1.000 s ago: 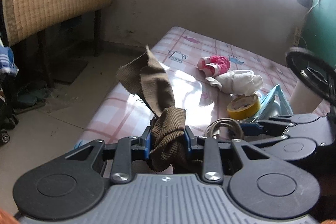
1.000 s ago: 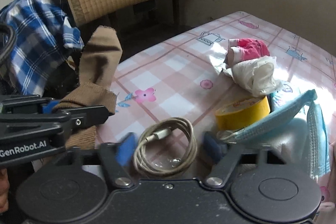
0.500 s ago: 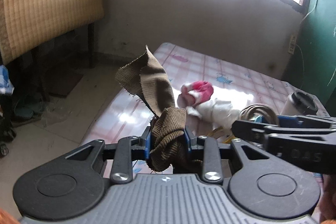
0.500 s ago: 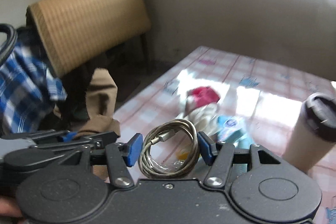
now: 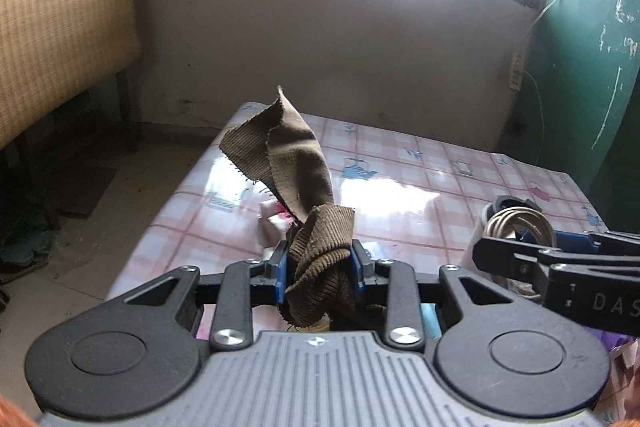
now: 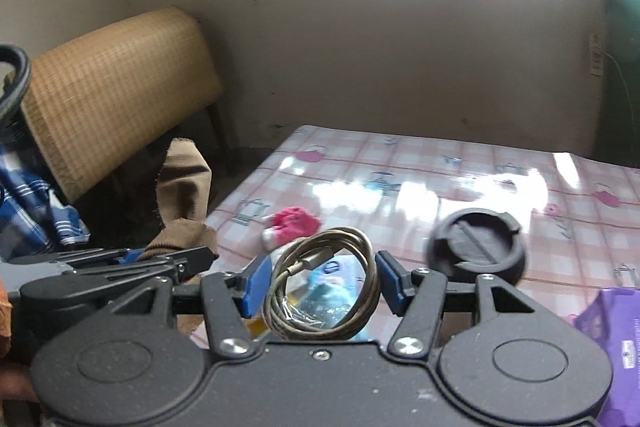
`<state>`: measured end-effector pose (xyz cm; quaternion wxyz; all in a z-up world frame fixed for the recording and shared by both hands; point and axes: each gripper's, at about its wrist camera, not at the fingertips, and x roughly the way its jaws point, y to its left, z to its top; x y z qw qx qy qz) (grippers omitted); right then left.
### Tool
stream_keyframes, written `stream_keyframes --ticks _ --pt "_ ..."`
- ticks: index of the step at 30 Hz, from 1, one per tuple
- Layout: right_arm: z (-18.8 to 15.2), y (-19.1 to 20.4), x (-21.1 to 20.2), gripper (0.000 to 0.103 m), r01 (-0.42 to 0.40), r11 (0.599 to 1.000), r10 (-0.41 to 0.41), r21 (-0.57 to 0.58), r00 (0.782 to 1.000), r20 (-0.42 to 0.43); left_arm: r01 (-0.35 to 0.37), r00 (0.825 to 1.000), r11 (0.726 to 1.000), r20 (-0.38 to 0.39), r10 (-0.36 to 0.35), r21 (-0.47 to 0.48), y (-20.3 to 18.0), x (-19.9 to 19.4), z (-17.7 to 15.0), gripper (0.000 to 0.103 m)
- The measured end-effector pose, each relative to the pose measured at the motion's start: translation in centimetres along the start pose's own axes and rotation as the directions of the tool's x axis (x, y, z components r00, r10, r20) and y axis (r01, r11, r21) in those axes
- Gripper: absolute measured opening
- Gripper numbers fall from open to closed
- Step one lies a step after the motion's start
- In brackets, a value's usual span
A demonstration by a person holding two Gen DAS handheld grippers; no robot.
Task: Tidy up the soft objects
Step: 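Carry the brown cloth and coiled cable with both grippers toward the box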
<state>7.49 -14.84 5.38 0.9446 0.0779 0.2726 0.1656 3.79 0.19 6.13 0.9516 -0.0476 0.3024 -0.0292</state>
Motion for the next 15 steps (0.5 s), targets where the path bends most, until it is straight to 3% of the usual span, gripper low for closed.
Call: stream_keyframes --ticks 15 --pt "0.3 -5.4 -2.0 0.069 0.052 0.996 -0.053 0.066 0.999 0.012 0.052 0.998 0.996 -0.033 -0.050 0.078 -4.9 1.1 1.0 0.032"
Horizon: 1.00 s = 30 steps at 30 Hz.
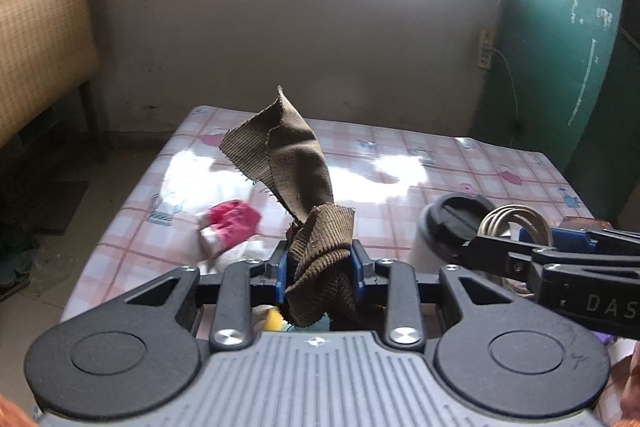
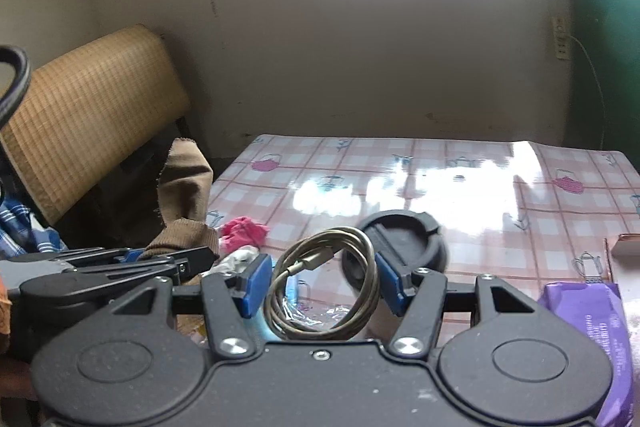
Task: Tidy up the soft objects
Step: 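Carry the brown cloth and coiled cable with both grippers toward the box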
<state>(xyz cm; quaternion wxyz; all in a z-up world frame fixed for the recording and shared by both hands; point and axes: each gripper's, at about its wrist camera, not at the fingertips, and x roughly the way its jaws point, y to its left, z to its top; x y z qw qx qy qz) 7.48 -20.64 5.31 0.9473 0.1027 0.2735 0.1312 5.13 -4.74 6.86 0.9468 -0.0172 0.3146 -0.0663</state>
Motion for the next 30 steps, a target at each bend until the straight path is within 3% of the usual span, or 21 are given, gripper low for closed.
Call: stream_keyframes --ticks 30 --pt "-0.2 -9.1 -3.2 0.069 0.129 0.984 -0.132 0.124 0.991 0.018 0.127 0.992 0.986 -0.039 -0.123 0.113 -9.4 2.1 1.0 0.032"
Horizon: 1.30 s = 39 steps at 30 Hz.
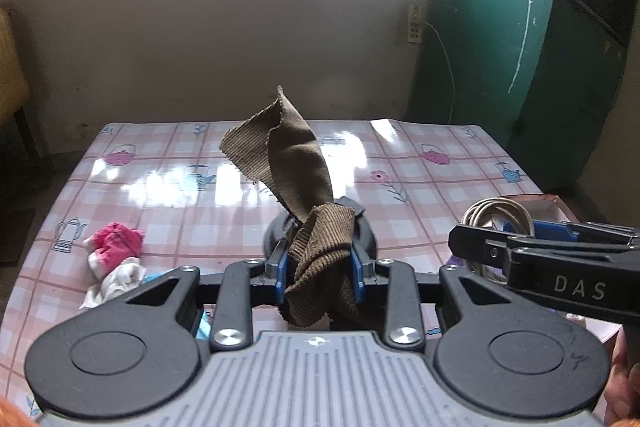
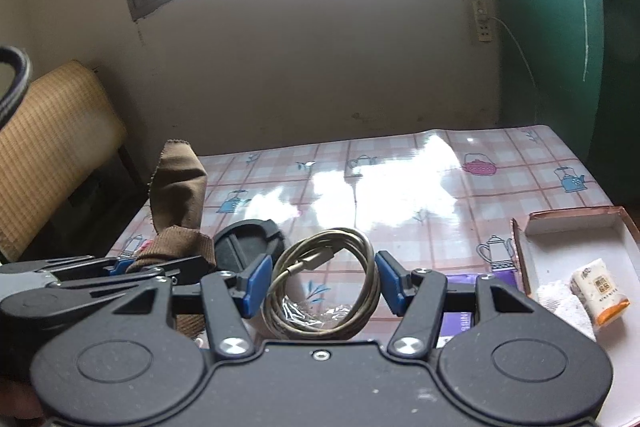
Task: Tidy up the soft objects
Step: 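Carry the brown cloth and coiled cable with both grippers toward the box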
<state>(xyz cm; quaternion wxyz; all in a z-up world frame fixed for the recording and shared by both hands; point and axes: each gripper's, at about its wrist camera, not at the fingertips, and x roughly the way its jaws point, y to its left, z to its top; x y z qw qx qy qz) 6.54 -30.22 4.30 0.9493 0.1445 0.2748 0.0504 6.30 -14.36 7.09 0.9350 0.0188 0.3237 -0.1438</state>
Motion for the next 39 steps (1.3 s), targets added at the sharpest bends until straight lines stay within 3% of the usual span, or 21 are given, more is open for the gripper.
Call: stream_keyframes --ticks 39 --pt "-0.5 -7.8 -2.5 0.069 0.112 0.988 -0.113 0.106 0.994 0.004 0.130 0.991 0.985 -0.043 -0.126 0.111 -8.2 2.8 -0.1 0.032"
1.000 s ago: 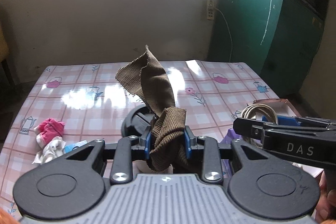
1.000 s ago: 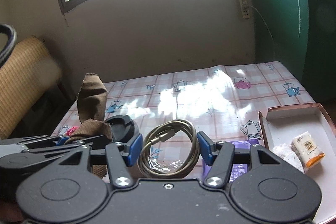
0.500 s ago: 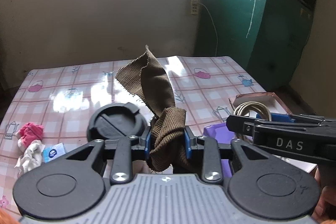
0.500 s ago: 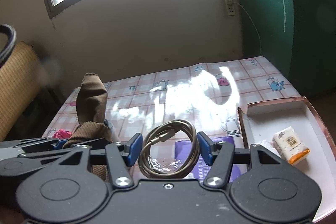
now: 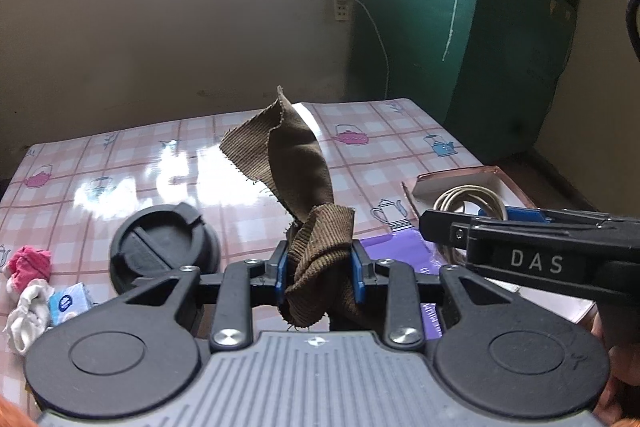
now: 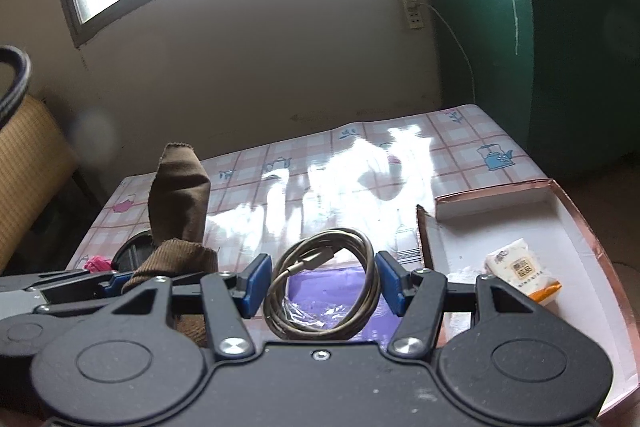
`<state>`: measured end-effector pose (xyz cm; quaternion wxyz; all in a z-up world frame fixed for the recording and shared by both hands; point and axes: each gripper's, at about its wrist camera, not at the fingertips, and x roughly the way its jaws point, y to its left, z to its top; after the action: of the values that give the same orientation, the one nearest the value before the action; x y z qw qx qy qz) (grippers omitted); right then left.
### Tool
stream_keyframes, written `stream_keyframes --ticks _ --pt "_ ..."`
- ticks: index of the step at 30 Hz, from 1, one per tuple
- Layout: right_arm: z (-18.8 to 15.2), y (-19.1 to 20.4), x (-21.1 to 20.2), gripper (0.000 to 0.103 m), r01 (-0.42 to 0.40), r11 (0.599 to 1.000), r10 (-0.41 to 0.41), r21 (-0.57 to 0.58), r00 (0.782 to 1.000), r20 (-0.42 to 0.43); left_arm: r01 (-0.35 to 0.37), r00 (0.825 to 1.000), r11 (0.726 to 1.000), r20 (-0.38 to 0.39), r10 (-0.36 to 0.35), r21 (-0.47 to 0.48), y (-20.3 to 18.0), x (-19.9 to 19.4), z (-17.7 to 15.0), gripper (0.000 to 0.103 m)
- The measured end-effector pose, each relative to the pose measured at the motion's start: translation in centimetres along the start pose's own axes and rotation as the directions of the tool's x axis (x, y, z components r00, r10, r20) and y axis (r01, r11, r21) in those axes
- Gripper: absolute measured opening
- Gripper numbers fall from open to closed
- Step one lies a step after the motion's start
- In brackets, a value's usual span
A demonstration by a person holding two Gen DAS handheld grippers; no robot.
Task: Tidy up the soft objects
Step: 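Carry the brown cloth and coiled cable with both grippers toward the box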
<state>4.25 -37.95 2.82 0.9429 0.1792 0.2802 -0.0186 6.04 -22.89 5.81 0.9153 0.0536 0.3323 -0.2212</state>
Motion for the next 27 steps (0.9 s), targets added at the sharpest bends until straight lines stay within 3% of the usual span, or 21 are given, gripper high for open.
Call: stream_keyframes --ticks 18,27 --pt "0.4 -4.2 -1.4 0.069 0.063 0.997 -0.063 0.045 0.998 0.007 0.077 0.997 0.995 -0.022 -0.076 0.067 -4.4 2.4 0.8 0.032" --pt "0.7 -7.3 -1.5 0.069 0.111 0.991 -0.111 0.073 0.994 0.005 0.149 0.988 0.984 -0.044 -0.145 0.102 -6.4 3.5 0.8 0.032"
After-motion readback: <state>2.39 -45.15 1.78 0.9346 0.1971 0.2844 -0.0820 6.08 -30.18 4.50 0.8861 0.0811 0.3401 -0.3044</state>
